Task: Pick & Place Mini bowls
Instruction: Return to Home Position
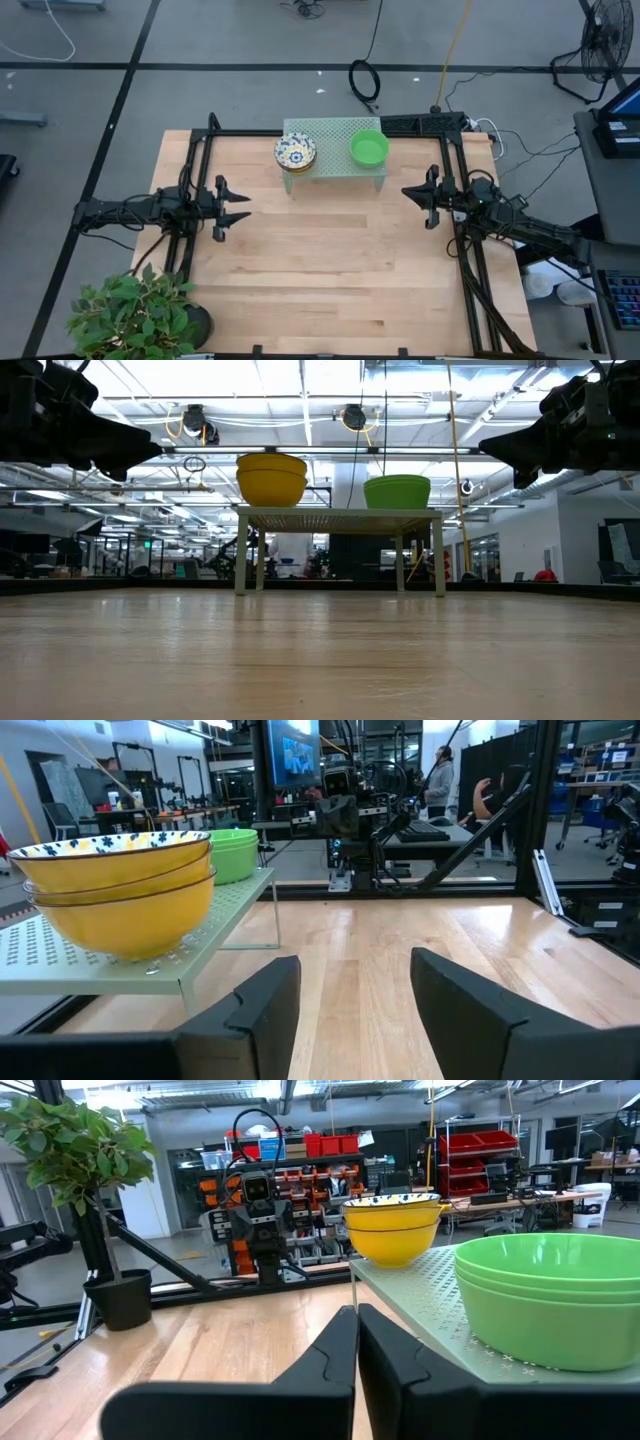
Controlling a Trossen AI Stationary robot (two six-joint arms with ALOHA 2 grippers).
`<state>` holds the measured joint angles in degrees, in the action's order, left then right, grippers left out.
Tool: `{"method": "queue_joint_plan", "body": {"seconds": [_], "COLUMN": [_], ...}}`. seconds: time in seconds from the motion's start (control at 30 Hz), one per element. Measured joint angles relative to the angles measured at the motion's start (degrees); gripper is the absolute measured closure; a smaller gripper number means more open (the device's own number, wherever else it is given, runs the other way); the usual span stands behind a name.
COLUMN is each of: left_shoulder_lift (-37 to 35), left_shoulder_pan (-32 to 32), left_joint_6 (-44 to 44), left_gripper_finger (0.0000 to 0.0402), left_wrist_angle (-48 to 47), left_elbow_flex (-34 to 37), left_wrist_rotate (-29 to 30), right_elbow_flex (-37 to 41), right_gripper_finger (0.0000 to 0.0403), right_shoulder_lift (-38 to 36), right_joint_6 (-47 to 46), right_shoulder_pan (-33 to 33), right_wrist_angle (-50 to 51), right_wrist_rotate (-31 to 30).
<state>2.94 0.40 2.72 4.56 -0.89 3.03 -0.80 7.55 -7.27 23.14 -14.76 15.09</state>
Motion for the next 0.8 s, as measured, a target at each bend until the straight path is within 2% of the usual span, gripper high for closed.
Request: {"method": "queue_joint_plan", "body": {"seconds": [0.8], "left_shoulder_lift": [0.0], "left_shoulder_pan": [0.0], "left_joint_6": [0.0], "left_gripper_finger": [0.022], "left_wrist_angle": [0.0], "left_elbow_flex": [0.0], "left_wrist_rotate": [0.0], "right_elbow_flex": [0.0], "right_gripper_finger": [0.0403], "right_shoulder_lift": [0.0], "right_joint_6": [0.0], "right_shoulder_pan": [0.0], "right_wrist_angle": [0.0], "right_wrist_rotate": [0.0]}}
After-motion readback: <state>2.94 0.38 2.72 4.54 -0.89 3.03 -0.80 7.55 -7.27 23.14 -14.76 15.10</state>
